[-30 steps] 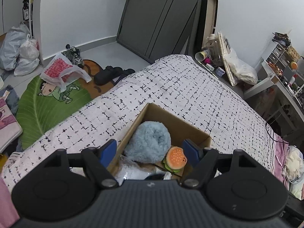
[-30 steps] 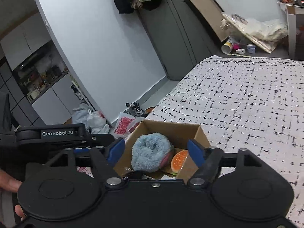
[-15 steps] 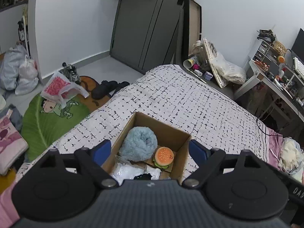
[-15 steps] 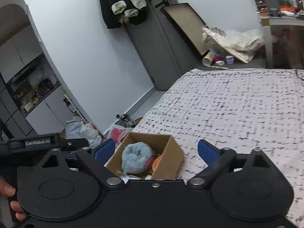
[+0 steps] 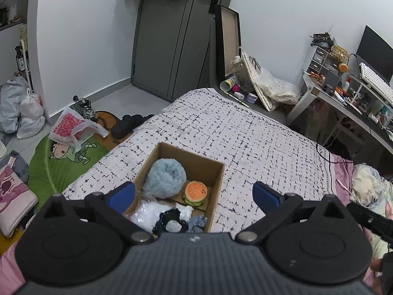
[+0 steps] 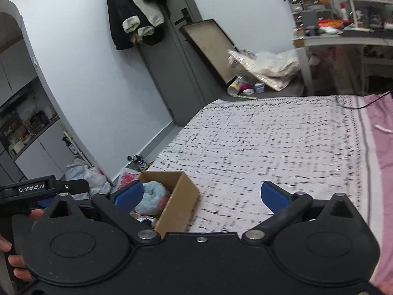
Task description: Organize soft objects
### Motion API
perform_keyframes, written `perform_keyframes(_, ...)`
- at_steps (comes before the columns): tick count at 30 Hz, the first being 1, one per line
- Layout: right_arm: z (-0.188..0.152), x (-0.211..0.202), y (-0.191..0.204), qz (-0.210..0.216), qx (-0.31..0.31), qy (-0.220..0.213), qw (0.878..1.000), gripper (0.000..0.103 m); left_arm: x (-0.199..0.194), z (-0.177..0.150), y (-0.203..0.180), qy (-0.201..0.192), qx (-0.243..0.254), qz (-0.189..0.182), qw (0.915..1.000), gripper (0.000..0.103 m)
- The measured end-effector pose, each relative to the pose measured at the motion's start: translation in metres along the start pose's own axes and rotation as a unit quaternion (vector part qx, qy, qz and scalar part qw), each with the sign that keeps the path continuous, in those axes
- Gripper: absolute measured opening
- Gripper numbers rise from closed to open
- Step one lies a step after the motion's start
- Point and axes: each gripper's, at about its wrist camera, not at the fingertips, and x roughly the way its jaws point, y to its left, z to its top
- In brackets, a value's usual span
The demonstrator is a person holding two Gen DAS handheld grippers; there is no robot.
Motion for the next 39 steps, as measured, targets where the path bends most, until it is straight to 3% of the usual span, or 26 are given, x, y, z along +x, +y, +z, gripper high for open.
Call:
perform_keyframes(9, -0.010, -0.045, -0.022, 0.012, 0.023, -0.016, 1.000, 0.103, -0.024, -0.020, -0.012, 0.000, 0.019, -0.017, 0.9997, 0.101)
perform_keyframes(13, -0.016, -0.060, -0.023, -0.011, 0.013, -0.020, 1.000, 0.103, -0.038, -0.026, -0.017, -0.001, 0.031, -0.022, 0.9993, 0.101)
perform_keyframes(24, -0.029, -0.106, -0.025, -0.018, -0.017, -0.021, 0.999, 0.103, -0.068, -0.046, -0.024, 0.001, 0.066, -0.031, 0.9973, 0.101)
perform_keyframes(39, -0.051, -0.123, -0.036, -0.020, -0.010, -0.016, 1.000, 0.103, -0.083, -0.063, -0.033, 0.003, 0.087, -0.042, 0.9953, 0.101)
